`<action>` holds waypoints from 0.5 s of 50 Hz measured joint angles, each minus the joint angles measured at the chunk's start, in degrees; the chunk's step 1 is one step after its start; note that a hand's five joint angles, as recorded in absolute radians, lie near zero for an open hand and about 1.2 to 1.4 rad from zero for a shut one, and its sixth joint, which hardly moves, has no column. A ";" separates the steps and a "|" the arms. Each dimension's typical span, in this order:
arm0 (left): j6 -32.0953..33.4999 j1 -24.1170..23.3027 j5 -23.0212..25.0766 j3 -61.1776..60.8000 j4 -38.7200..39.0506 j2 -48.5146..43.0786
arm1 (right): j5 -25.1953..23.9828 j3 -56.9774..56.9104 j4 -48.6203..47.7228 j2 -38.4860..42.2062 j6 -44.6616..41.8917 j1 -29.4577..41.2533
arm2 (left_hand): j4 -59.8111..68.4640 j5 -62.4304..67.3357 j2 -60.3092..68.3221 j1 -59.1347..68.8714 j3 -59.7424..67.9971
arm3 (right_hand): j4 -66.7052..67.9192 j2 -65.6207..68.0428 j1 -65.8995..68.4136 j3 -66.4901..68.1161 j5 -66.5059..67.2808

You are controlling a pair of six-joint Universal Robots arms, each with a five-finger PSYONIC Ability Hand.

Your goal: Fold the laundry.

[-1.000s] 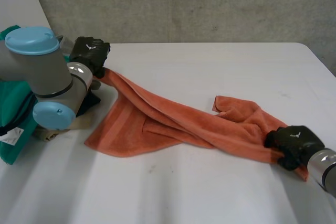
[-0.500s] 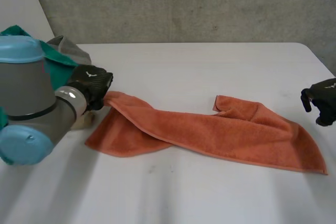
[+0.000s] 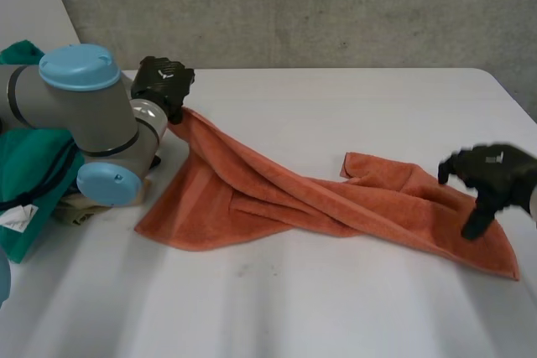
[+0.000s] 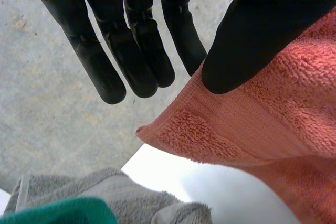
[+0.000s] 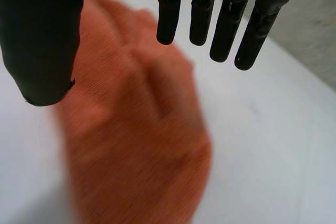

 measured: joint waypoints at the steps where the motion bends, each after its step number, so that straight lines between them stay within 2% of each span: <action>1: 0.00 0.17 -0.18 0.06 0.05 -0.23 | -0.75 2.31 -0.39 -0.76 -1.36 -0.71 | 0.00 0.00 0.00 0.00 0.00 | 0.00 0.00 0.00 0.00 0.00; 5: -0.04 0.89 -0.63 0.09 0.08 -1.13 | -2.69 10.49 -4.12 -2.08 -6.68 -3.52 | 0.00 0.00 0.00 0.00 0.00 | 0.00 0.00 0.00 0.00 0.00; 10: -0.07 1.23 -0.67 -0.07 0.01 -1.66 | -3.39 14.83 -9.82 -0.97 -8.88 -4.79 | 0.00 0.00 0.00 0.00 0.00 | 0.25 0.15 0.19 0.16 0.50; 19: -0.04 1.91 -0.76 -0.14 -0.02 -2.14 | -3.53 16.28 -16.02 4.70 -8.89 -4.78 | 0.00 0.00 0.00 0.00 0.00 | 2.93 0.98 1.76 2.76 2.40; 25: 0.43 2.96 -1.62 0.13 -0.04 -2.59 | -3.19 15.83 -20.60 7.87 -8.61 -4.55 | 0.00 0.00 0.00 0.00 0.00 | 10.63 11.00 9.43 10.63 9.41</action>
